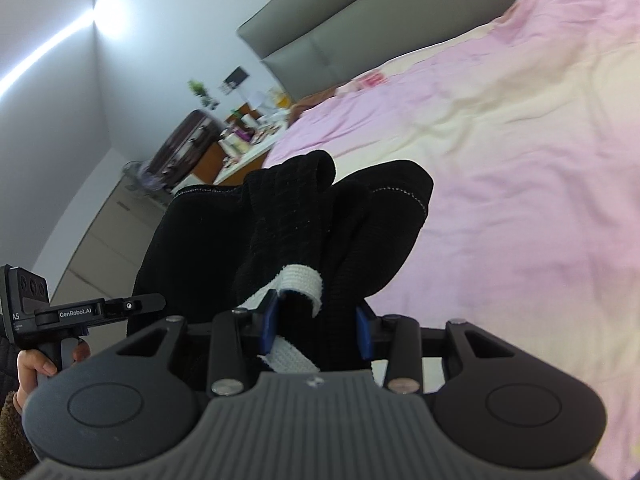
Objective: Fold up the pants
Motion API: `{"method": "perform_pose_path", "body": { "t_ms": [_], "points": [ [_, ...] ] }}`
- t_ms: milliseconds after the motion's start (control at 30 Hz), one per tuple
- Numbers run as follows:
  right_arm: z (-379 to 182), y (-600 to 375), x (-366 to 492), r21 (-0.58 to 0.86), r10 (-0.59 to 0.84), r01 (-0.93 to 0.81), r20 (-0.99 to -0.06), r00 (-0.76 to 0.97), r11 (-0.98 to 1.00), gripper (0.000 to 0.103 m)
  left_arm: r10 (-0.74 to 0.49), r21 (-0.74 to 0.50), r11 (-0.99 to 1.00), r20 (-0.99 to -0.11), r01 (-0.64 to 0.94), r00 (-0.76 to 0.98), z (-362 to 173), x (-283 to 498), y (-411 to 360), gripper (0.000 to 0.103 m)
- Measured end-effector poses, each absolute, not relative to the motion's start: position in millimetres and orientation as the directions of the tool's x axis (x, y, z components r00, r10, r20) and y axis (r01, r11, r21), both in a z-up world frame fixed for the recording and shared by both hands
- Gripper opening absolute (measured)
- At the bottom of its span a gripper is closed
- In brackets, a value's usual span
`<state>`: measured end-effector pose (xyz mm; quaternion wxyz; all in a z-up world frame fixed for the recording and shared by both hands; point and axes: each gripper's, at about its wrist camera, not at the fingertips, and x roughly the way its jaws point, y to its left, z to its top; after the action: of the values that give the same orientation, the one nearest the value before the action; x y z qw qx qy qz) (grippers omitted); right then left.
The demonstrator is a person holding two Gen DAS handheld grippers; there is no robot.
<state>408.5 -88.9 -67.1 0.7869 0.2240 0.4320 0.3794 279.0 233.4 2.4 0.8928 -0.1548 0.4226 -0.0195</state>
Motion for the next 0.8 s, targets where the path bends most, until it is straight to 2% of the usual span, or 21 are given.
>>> {"method": "perform_pose_path", "body": {
  "t_ms": [133,267,500,700,800],
  "points": [
    [-73,-35,399,0.705,0.817,-0.415,-0.490,0.302,0.576,0.035,-0.116,-0.236,0.966,-0.768,-0.110,0.630,0,273,267,0.048],
    [-93,13,397,0.711,0.821,-0.410,-0.500,0.276,0.571,0.035,-0.112,-0.240,0.962,-0.786,-0.132,0.608,-25,275,302,0.048],
    [-151,64,403,0.712,0.800,-0.365,-0.552,0.236,0.600,0.035,-0.154,-0.272,0.951,-0.829,-0.148,0.538,-97,294,348,0.048],
    [-201,82,420,0.682,0.756,-0.332,-0.617,0.218,0.652,0.035,-0.241,-0.343,0.929,-0.846,-0.140,0.476,-169,316,363,0.048],
    [-231,80,429,0.678,0.735,-0.290,-0.651,0.191,0.676,0.035,-0.242,-0.335,0.932,-0.858,-0.138,0.453,-198,325,364,0.048]
  ]
}}
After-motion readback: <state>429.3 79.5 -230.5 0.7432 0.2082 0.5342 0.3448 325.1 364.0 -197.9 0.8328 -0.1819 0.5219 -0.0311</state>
